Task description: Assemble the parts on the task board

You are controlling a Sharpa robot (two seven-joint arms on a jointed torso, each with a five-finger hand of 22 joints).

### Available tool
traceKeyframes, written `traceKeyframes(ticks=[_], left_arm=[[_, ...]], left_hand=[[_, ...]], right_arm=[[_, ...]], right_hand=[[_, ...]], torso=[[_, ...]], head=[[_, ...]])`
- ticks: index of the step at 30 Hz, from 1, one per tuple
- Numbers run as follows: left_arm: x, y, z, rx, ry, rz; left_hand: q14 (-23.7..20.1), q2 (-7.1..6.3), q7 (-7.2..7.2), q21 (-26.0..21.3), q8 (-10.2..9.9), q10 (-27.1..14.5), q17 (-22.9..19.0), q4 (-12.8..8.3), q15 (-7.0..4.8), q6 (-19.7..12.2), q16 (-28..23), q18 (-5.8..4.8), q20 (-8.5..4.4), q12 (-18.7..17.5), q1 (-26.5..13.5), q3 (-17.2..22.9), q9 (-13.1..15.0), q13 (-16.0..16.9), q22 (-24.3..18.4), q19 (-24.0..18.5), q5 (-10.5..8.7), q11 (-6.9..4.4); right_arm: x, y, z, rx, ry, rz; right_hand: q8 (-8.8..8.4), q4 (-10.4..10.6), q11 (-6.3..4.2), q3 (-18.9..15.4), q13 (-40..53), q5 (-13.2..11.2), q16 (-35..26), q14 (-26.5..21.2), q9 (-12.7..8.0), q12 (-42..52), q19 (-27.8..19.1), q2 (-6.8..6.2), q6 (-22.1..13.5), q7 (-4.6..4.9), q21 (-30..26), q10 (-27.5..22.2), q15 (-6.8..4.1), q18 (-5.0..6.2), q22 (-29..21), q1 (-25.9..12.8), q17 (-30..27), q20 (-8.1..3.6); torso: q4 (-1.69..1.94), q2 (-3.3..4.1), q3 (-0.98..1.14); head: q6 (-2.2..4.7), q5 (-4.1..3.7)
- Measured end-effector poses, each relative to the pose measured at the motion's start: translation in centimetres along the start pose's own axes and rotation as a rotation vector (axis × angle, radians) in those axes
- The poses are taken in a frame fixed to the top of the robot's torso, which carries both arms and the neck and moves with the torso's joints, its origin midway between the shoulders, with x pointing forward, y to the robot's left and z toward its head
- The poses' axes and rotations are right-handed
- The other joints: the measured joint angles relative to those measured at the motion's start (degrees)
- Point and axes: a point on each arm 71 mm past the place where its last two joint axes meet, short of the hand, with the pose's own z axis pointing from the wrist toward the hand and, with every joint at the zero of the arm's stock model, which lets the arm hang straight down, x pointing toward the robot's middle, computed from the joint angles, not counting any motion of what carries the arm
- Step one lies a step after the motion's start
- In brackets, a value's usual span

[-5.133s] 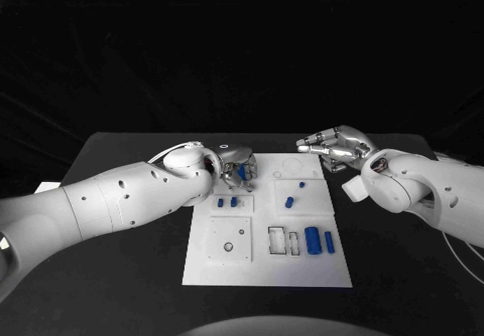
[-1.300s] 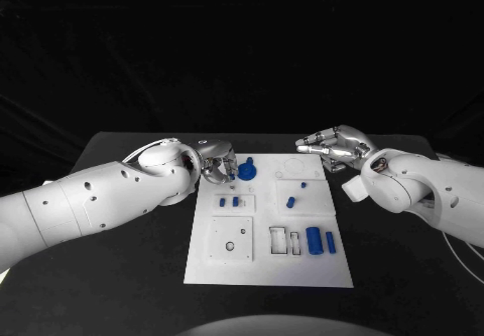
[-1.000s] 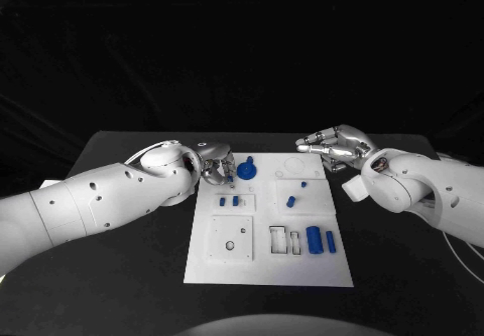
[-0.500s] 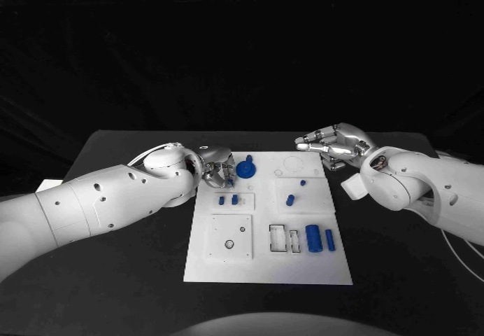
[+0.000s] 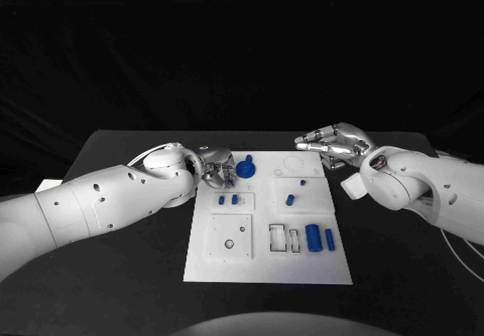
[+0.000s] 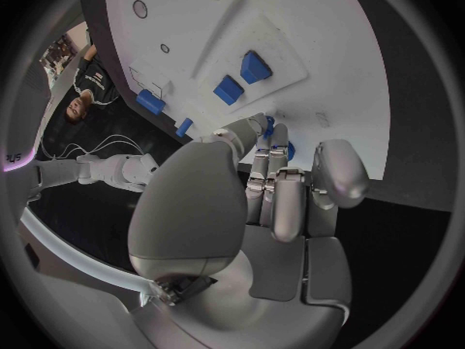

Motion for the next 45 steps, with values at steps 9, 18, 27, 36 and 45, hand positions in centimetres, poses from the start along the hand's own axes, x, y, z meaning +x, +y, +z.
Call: traceKeyframes(ticks=[9,18,27,36,45], left_arm=[[0.05,-0.02,0.0,0.001,0.006,0.001],[0.07,-0.01,0.02,-0.001,0.01,0.001],[0.15,-0.05,0.03,-0.001,0.018,0.003],[0.21,-0.07,0.06,-0.003,0.024,0.004],[0.26,-0.02,0.13,-0.009,0.028,0.004]], left_hand=[[0.0,-0.23,-0.2,0.21,-0.02,0.22,0.0,0.0,0.0,0.2,0.0,-0.01,0.0,0.0,-0.23,0.0,0.0,0.15,0.16,0.0,0.0,-0.22],[0.0,-0.4,-0.2,0.21,-0.02,0.23,0.0,-0.17,0.0,0.2,0.0,0.0,0.0,-0.29,-1.0,-0.16,0.05,0.23,0.24,0.0,0.0,-0.23],[0.0,-0.96,0.02,0.21,-1.02,-0.15,-0.4,-0.32,0.0,-0.02,0.0,0.0,0.0,-1.69,-2.17,-0.8,-0.12,0.37,0.32,0.0,0.04,0.14],[0.21,-1.87,0.62,0.21,-1.81,-0.77,-0.77,0.07,0.21,-0.63,0.0,0.0,0.2,-2.46,-3.53,-1.51,-0.37,0.37,0.32,0.2,0.04,0.77],[0.0,-2.5,0.9,-0.12,-2.92,-1.68,-1.07,0.38,0.41,-2.02,0.0,0.0,0.42,-3.32,-4.16,-1.82,-0.73,0.36,0.04,-0.01,0.04,1.01]], right_arm=[[0.01,-0.01,0.02,0.0,0.0,0.0],[0.01,-0.02,0.04,0.0,0.001,0.0],[0.03,-0.02,0.06,0.0,0.002,0.001],[0.05,-0.03,0.08,0.0,0.003,0.001],[0.08,-0.02,0.1,-0.001,0.003,0.001]], right_hand=[[0.0,0.0,0.0,0.0,0.0,0.0,0.0,0.0,0.0,0.0,0.0,0.0,0.0,0.0,0.0,0.0,0.0,0.0,0.0,-0.01,0.0,0.0],[0.0,0.0,0.0,0.0,-0.01,0.0,0.0,0.0,0.0,0.0,0.0,0.24,0.0,0.0,0.0,0.0,0.0,0.0,0.04,-0.24,-0.01,0.0],[0.0,0.0,0.0,0.0,-0.01,0.0,0.0,0.0,0.0,0.0,0.0,0.23,0.0,0.0,0.0,0.0,0.0,0.0,0.04,-0.23,-0.01,0.0],[0.0,0.0,0.0,0.0,0.04,0.0,0.0,0.0,0.0,0.0,0.0,0.23,0.0,0.0,0.0,0.0,0.0,0.0,0.03,-0.23,0.04,0.0],[0.0,0.0,0.0,0.0,0.03,0.0,0.0,0.0,0.0,0.0,0.0,0.23,0.0,0.0,0.0,0.0,0.0,0.0,0.02,-0.23,0.03,0.0]], torso=[[0.02,0.0,0.0],[0.0,-0.01,-0.02],[-0.01,-0.01,0.0],[-0.02,-0.01,0.0],[-0.04,0.01,0.02]], head=[[-0.08,0.07],[-0.16,0.15],[-0.2,0.16],[-0.25,0.09],[-0.21,0.04]])
